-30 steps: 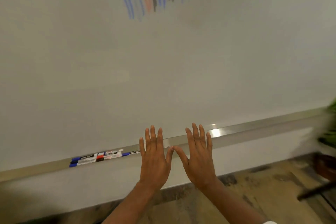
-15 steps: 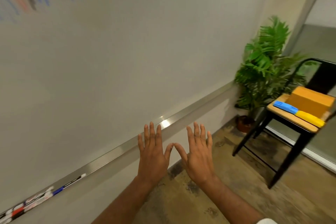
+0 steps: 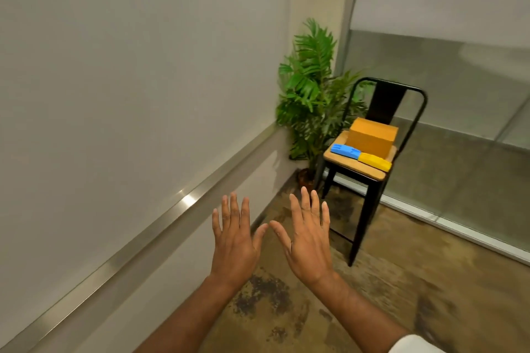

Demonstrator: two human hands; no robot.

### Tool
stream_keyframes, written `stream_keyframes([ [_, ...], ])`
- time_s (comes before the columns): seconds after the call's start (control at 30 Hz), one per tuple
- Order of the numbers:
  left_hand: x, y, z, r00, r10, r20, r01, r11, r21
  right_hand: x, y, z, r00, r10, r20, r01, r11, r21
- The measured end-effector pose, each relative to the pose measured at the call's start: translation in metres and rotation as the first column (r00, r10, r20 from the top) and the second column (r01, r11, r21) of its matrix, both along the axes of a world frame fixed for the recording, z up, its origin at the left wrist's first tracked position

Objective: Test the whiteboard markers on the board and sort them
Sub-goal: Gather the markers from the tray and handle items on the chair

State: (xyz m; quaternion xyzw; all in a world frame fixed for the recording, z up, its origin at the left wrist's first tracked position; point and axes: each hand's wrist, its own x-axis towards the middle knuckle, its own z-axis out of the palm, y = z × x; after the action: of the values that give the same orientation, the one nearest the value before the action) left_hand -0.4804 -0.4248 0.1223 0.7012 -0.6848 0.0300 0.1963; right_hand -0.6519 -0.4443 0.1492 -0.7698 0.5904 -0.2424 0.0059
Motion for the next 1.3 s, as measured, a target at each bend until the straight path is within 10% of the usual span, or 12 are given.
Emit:
stream_keyframes([
  [0.8, -0.099, -0.313, 0.0, 0.873, -0.488, 0.013, 0.488, 0.873, 0.028, -0.093, -0.223, -0.019, 0.846, -0.532, 0.039, 0.532, 0.847, 0.005],
  [1.3, -0.211, -0.477, -0.024, 0.814, -0.581, -0.006, 0.58, 0.812, 0.059, -0.207, -0.374, -0.042, 0.812, -0.582, 0.037, 0.581, 0.813, 0.034],
])
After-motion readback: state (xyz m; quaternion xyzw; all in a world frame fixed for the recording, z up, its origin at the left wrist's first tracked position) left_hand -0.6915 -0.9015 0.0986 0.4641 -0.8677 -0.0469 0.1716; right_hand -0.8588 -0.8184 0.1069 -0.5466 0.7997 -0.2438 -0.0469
